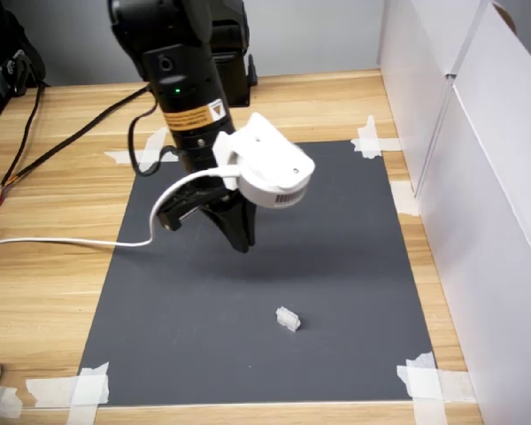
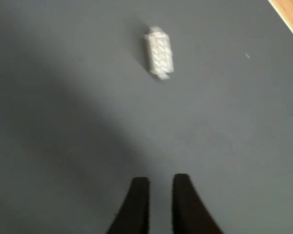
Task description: Grasp a white terminal and put it in the green lid.
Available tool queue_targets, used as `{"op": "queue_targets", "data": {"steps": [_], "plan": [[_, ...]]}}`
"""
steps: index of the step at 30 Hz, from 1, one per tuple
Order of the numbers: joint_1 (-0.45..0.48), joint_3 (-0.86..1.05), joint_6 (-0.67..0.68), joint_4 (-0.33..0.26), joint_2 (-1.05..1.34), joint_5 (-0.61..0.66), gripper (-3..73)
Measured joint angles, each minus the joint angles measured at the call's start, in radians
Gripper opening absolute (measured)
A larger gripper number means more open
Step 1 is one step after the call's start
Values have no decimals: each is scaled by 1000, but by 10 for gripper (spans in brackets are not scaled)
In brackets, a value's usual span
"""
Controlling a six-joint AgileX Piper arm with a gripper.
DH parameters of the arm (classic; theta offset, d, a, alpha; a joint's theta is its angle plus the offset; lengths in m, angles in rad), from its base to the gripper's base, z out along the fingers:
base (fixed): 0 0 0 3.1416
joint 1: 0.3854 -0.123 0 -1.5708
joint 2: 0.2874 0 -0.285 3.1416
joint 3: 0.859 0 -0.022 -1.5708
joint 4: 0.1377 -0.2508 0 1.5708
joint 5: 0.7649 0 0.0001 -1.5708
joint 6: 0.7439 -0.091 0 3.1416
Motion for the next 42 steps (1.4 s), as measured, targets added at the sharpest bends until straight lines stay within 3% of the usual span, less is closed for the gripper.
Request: {"op": "queue_targets", "data": {"steps": [8,12,25,31,42], "plan": [[-41,-68,-257,5,-33,34,551],[-41,-130,-303,11,-71,103,648],[-42,-289,-240,13,-172,221,667],[-86,-343,-197,105,-248,265,667],[-112,-431,-231,141,-340,269,667]]}}
